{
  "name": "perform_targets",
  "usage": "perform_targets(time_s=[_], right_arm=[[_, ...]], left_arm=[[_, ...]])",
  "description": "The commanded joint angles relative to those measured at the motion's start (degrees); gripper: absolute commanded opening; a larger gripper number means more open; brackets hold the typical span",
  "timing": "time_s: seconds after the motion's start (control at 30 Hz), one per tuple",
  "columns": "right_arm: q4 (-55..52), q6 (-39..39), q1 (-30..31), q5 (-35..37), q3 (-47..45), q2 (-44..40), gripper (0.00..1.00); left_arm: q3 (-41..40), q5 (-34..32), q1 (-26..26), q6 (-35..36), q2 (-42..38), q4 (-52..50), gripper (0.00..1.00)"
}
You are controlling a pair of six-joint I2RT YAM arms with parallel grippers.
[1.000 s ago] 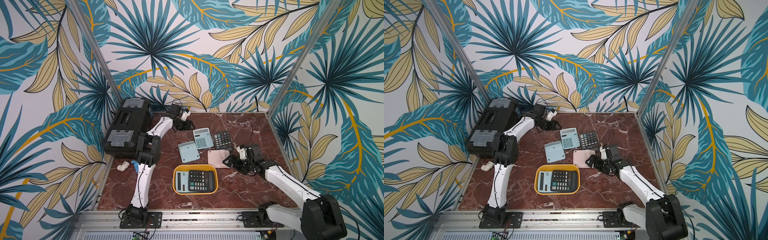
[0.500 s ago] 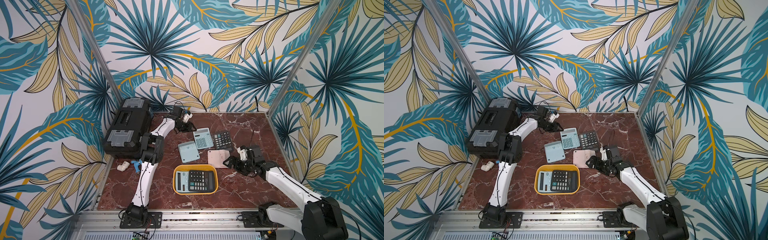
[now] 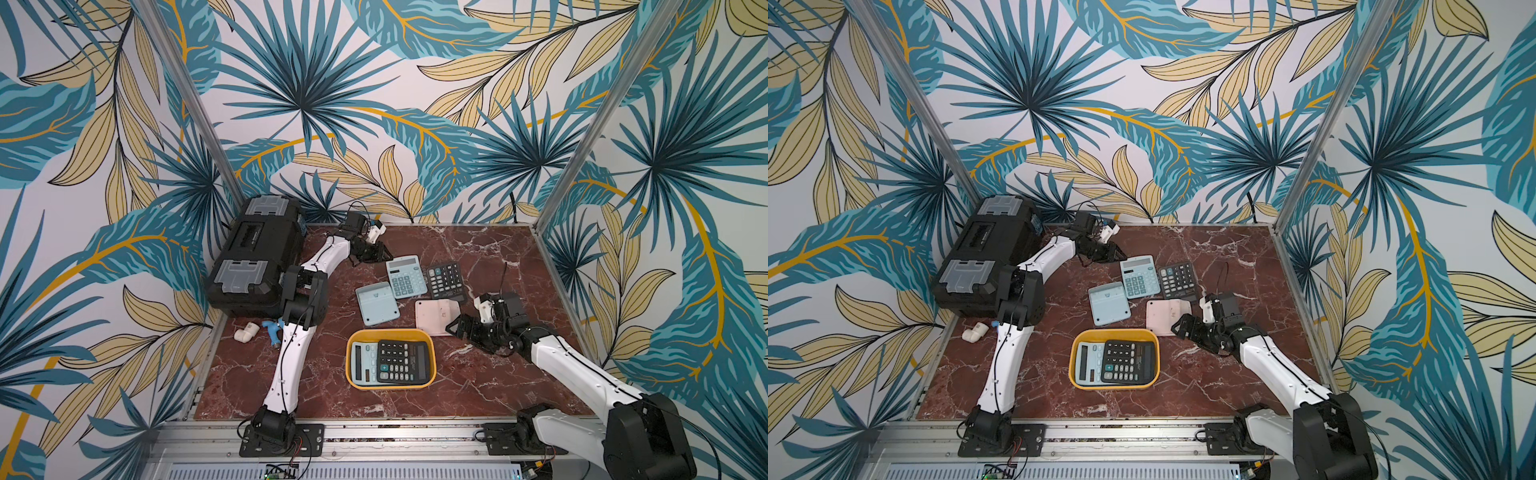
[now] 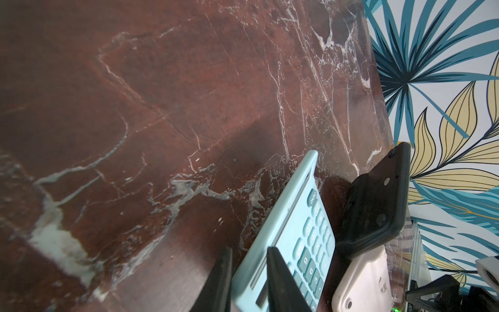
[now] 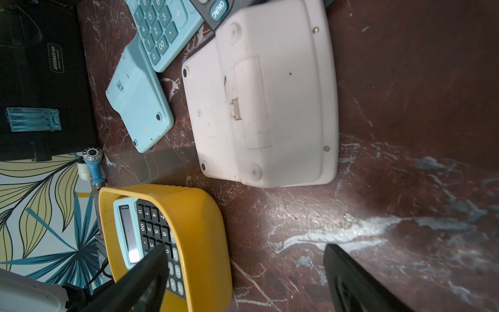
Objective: Put the calculator in the storage box
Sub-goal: Pick up the calculator at the center of the board.
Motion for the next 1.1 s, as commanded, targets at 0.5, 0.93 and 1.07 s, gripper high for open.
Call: perform_targets(time_s=[0.5,0.93,1.07], right_arm=[[2.13,0.44,-0.12,-1.52,-2.74,-1.55,0.94],[1.73,0.9,-0.12,-1.7,-2.65,-2.9,0.94],[1.13,1.24,-0.12,-1.72,-2.65,-4.05,0.99]], left_arm=[[-2.19,-1.05,-1.1,3.01,-2.21,0.49,0.15],[-9.14,-2.82,-0.3,3.43,-10.98,2.38,0.0],[-13.71,-2.49,1.62,0.65,-15.7,4.57,0.0]])
